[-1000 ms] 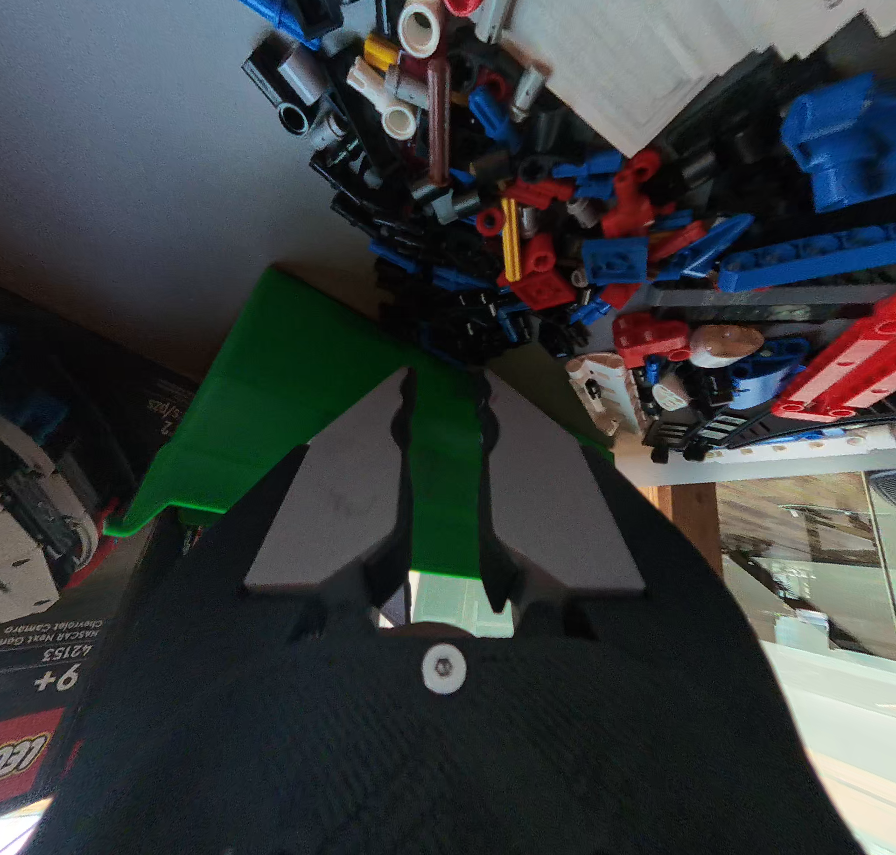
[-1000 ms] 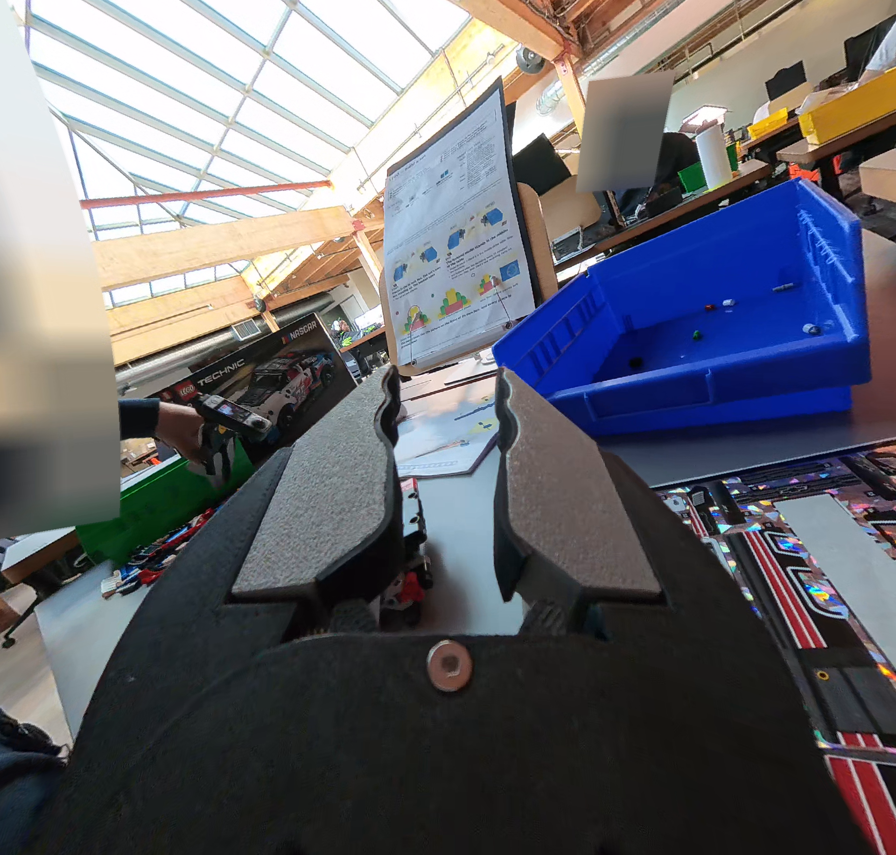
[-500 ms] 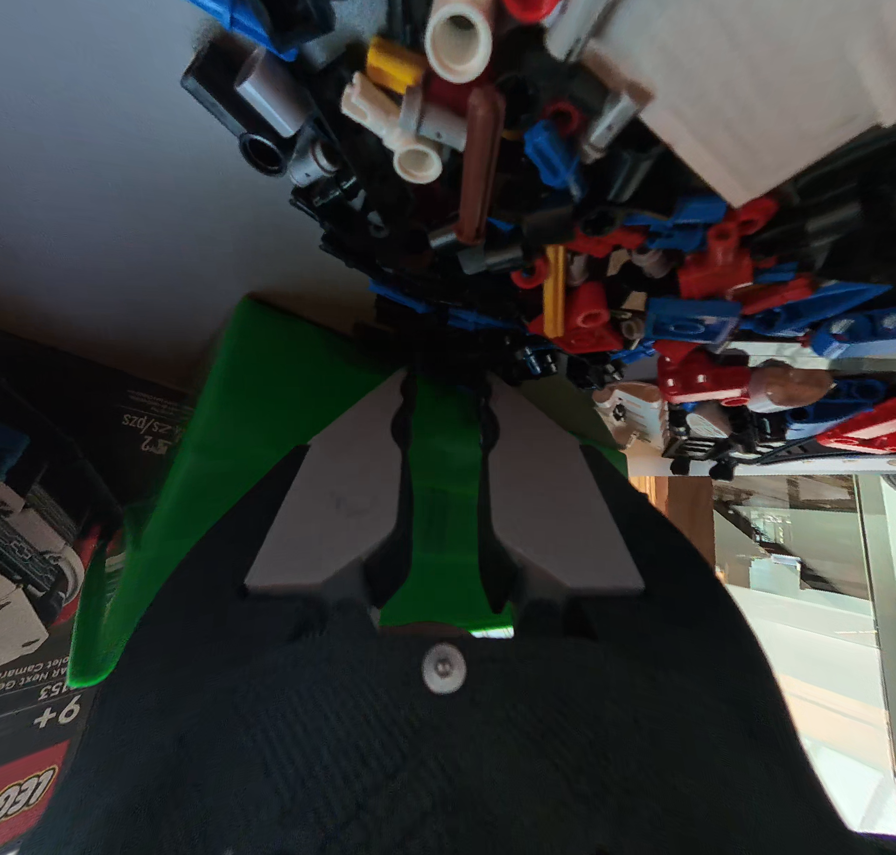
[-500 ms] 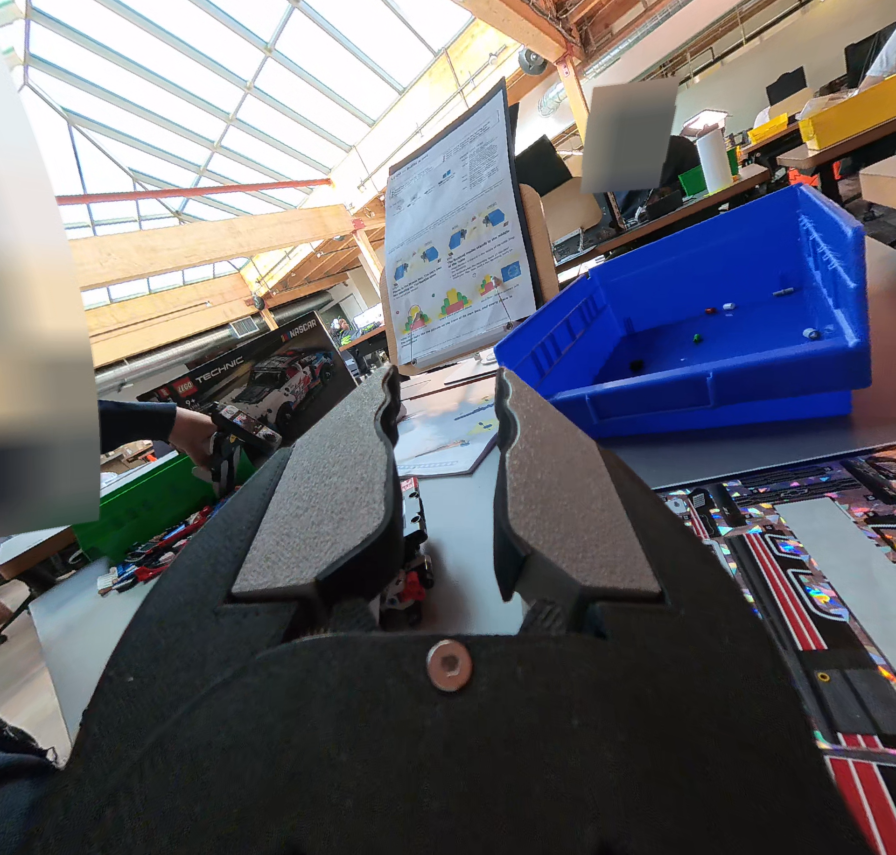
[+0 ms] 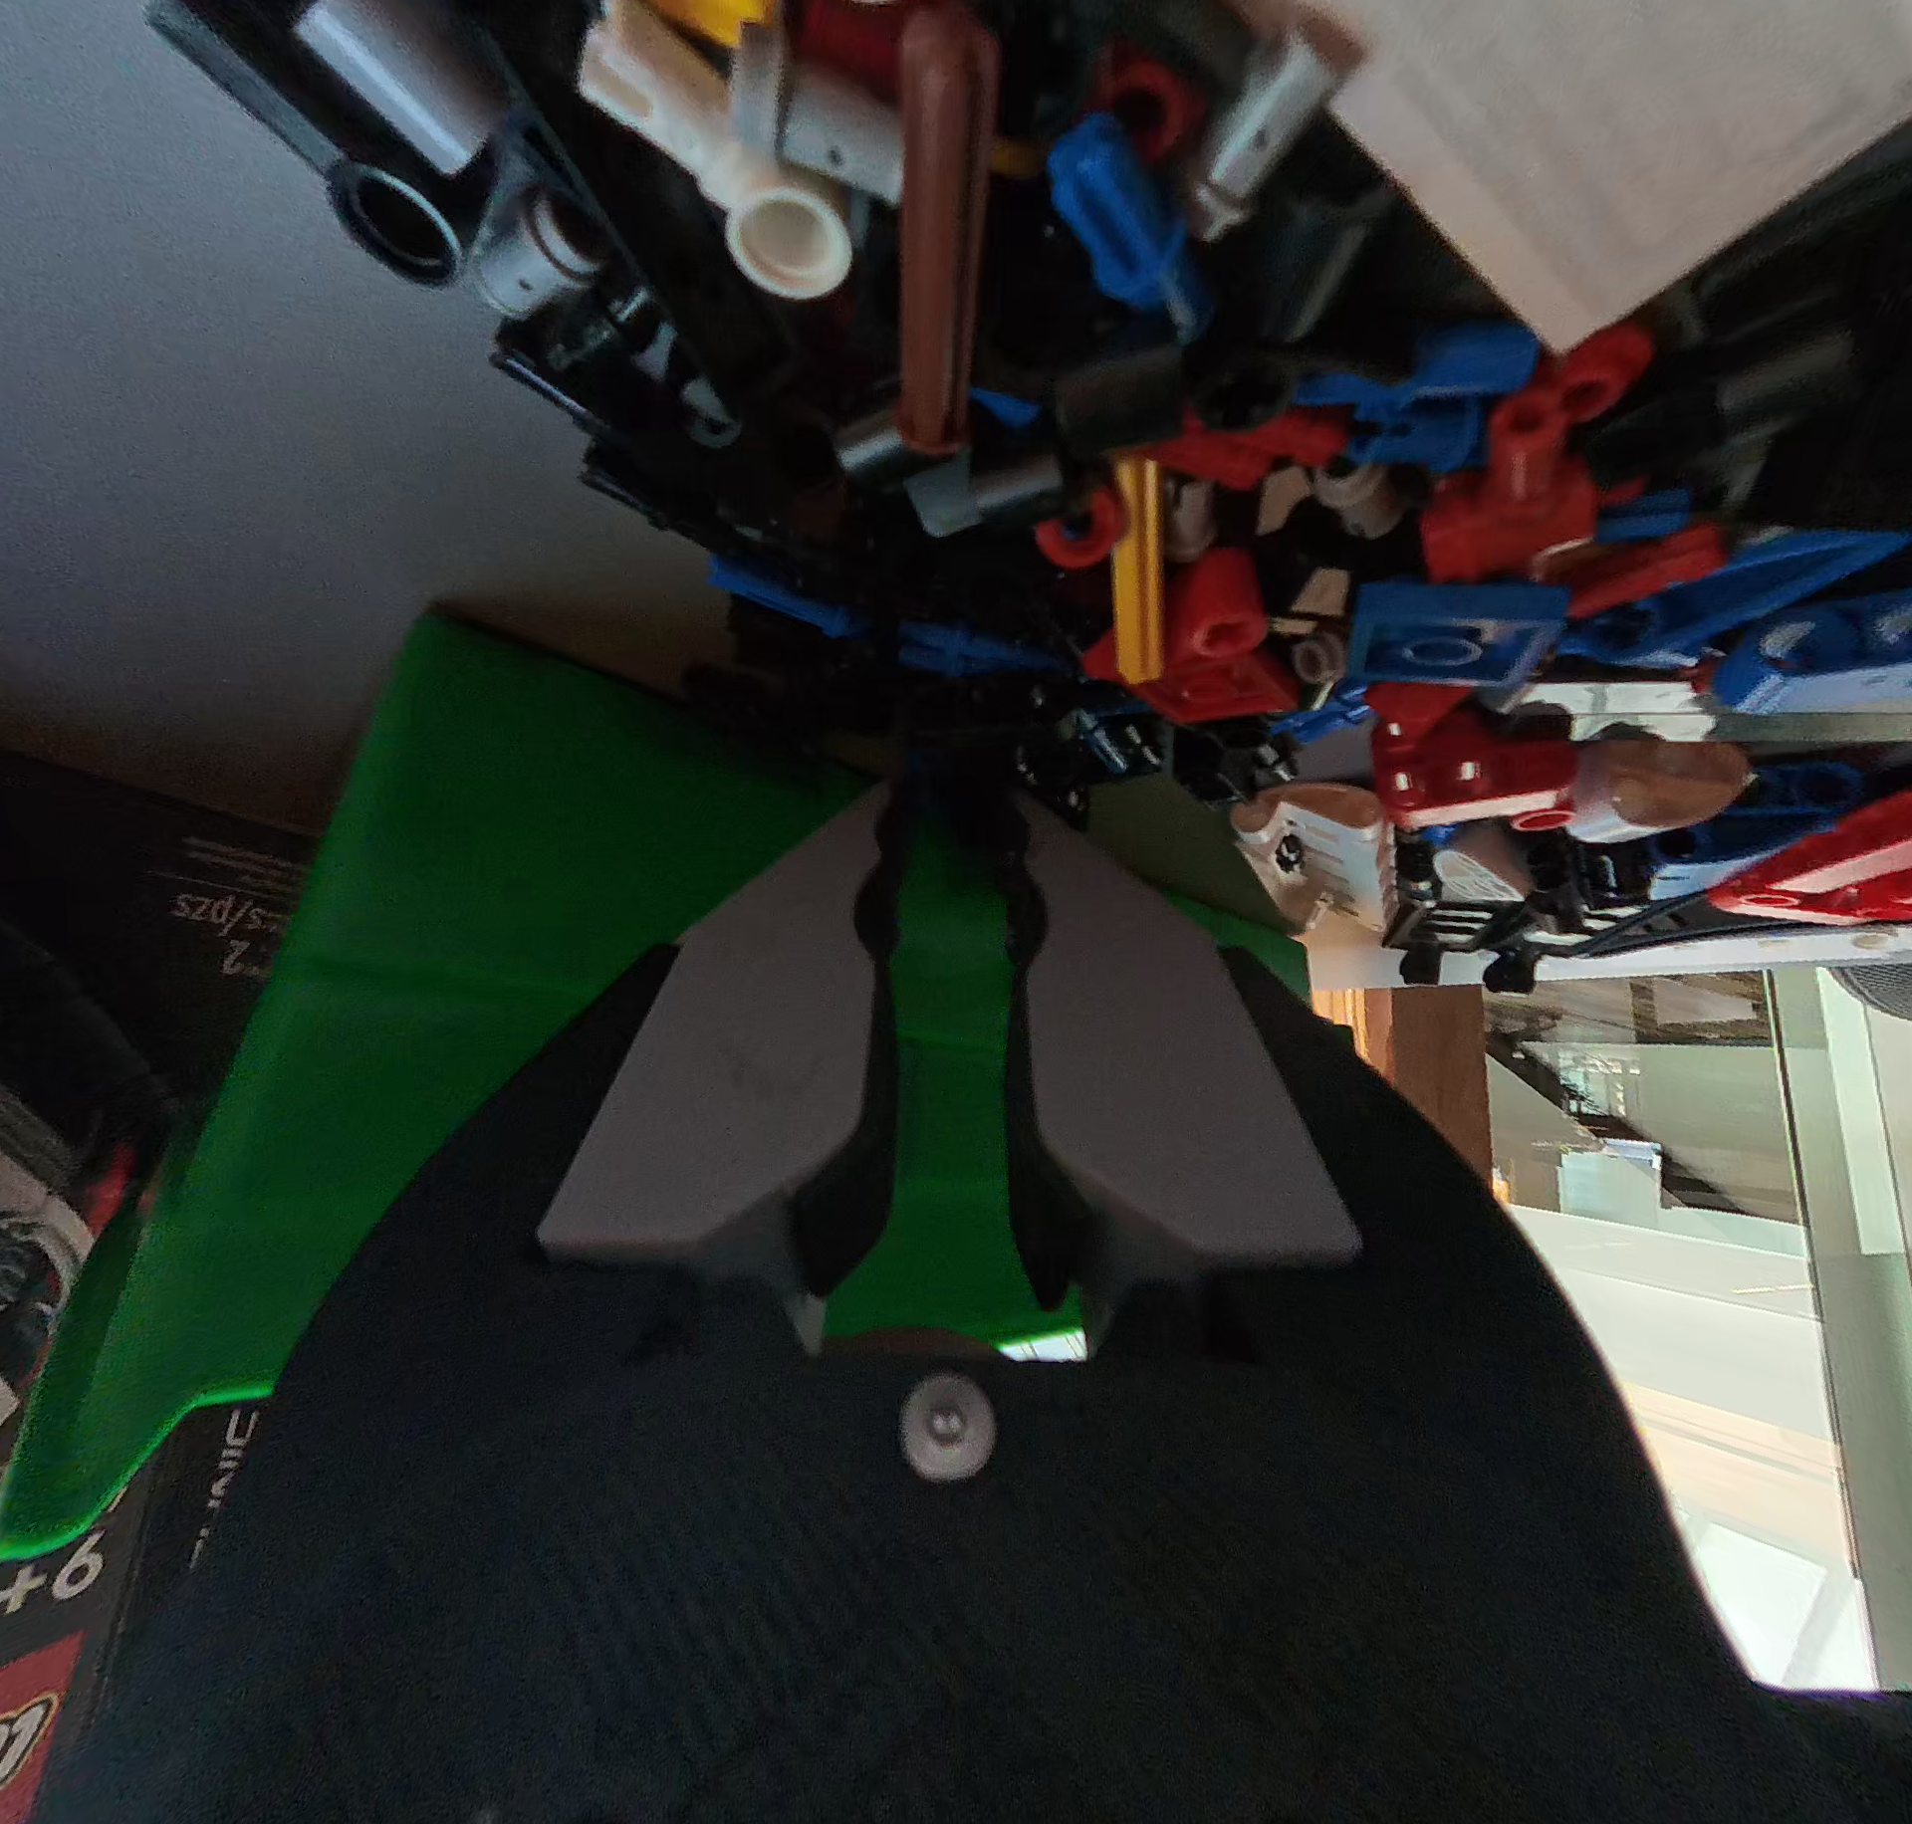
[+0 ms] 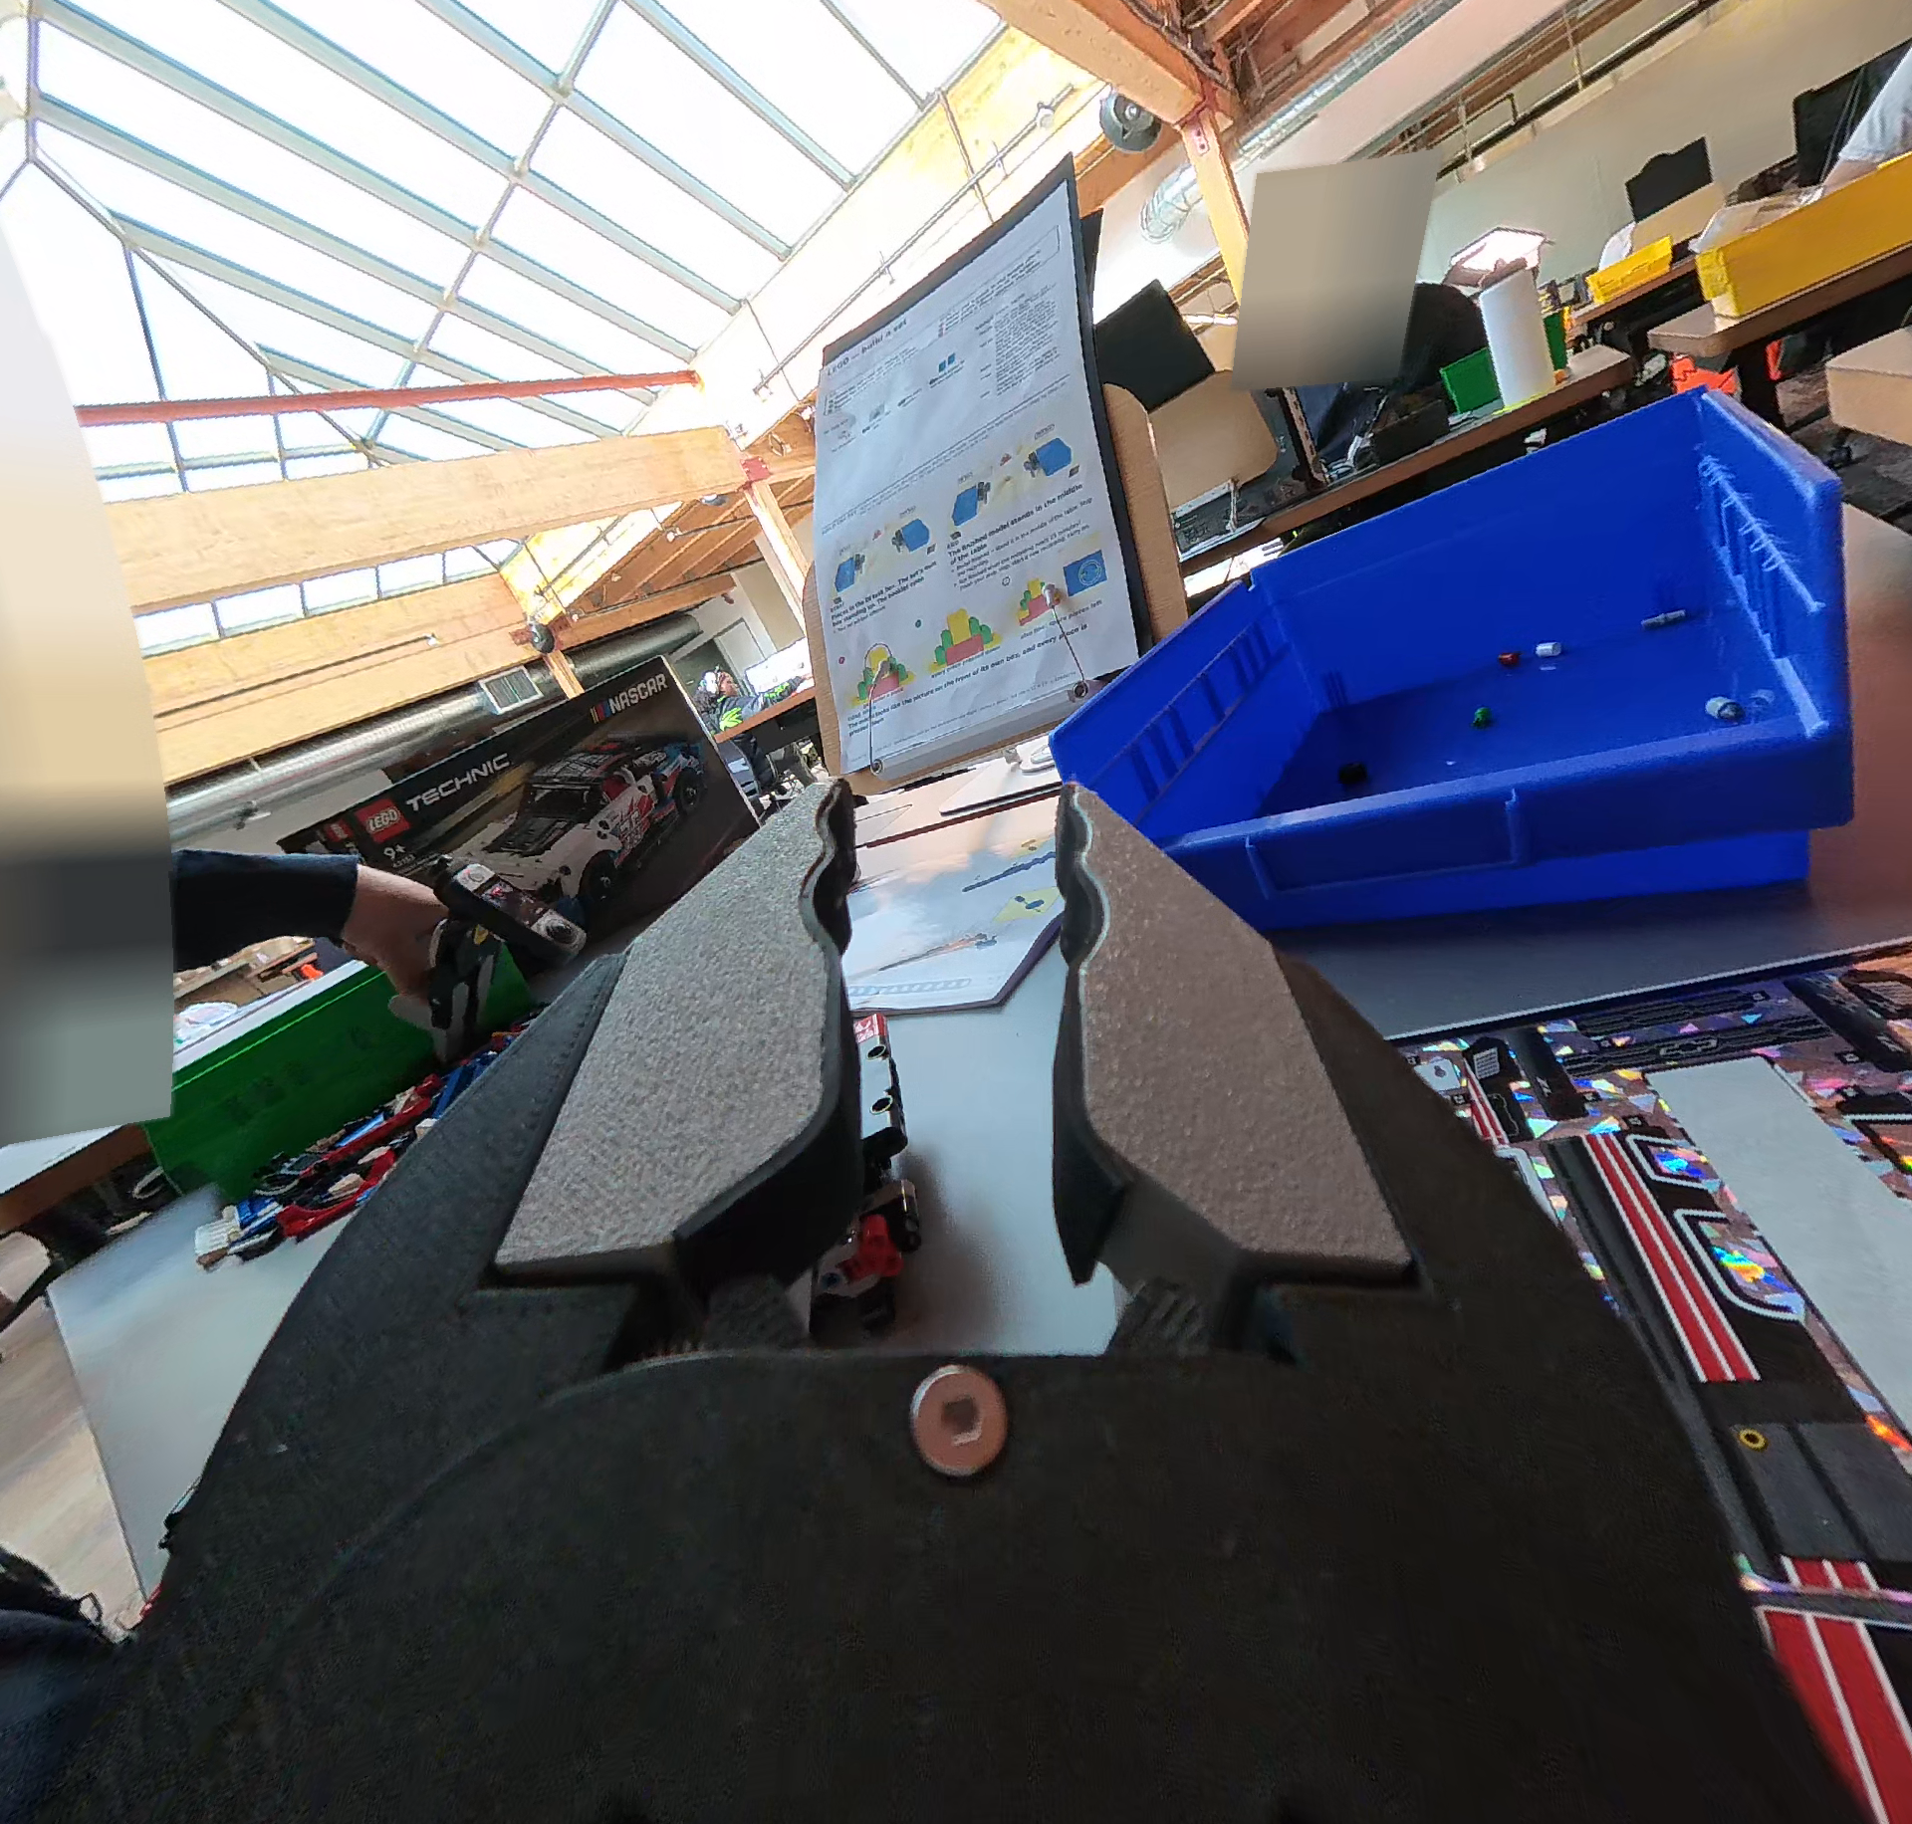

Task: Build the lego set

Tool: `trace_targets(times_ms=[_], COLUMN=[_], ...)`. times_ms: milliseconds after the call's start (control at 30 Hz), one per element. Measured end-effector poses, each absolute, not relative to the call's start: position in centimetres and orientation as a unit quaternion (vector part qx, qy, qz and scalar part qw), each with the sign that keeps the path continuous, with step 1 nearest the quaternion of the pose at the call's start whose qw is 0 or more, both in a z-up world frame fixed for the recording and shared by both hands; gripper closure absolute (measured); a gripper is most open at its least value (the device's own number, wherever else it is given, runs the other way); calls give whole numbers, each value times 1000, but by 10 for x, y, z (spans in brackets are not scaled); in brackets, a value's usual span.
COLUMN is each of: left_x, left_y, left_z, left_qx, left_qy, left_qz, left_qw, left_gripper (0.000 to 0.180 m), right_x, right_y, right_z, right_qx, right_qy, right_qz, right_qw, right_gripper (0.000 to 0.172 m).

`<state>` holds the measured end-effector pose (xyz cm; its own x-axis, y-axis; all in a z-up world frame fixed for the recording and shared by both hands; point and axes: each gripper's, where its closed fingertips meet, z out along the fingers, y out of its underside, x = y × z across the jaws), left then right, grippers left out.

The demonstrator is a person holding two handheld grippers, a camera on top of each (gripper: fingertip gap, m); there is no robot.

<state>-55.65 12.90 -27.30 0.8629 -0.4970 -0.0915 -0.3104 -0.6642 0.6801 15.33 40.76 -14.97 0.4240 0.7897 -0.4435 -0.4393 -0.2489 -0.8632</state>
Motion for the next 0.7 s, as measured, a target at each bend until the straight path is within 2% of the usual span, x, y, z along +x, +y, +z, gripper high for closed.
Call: trace_targets(times_ms=[700], left_x=[-551], left_y=[116], left_z=[-271], left_qx=[899], left_qy=[-209], left_qz=[-127], left_qw=[364], left_gripper=[170], right_x=[154], right_y=[406], right_z=[-148], right_qx=[-592], right_qy=[-147], right_qz=[522], right_qw=[596], right_gripper=[137])
